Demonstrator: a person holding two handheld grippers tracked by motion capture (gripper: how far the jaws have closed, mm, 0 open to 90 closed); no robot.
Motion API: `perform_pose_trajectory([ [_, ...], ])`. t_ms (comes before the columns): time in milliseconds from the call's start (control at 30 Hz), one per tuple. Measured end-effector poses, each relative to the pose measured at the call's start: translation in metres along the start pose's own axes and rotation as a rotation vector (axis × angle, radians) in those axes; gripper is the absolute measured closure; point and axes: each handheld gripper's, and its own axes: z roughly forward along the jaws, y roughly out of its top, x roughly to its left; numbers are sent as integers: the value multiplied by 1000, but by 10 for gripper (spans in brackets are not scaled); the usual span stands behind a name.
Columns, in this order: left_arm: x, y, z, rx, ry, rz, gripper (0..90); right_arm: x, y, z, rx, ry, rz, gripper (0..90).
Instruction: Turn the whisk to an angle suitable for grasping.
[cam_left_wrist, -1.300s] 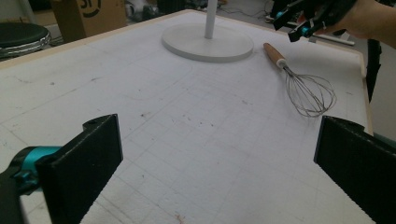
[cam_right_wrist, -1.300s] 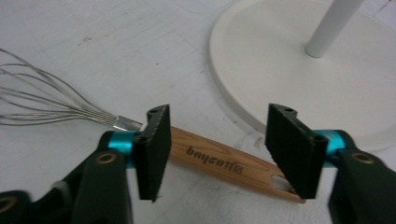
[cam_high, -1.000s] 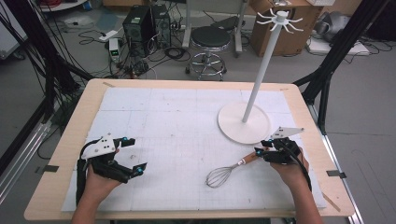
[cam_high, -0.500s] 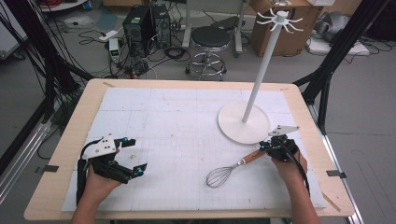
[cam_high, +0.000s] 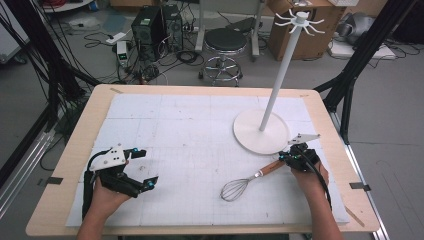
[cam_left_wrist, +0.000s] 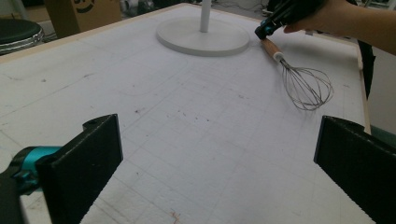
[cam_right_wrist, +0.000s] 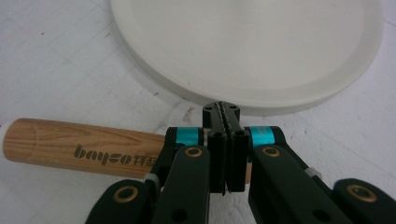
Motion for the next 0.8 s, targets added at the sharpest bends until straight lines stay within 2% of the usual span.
perform_pose_trajectory([
  [300, -1, 0, 1, 6, -7, 7, 17, 1, -3, -8, 3, 14, 6, 900],
  [567, -2, 0, 2, 12, -12, 12, 17, -2, 0, 5, 10, 1, 7, 900],
  [700, -1, -1, 2, 16, -11, 8, 17, -5, -1, 4, 14, 3, 24, 900],
  [800, -1, -1, 3, 19, -14, 9, 17, -6, -3, 4, 30, 1, 19, 900],
])
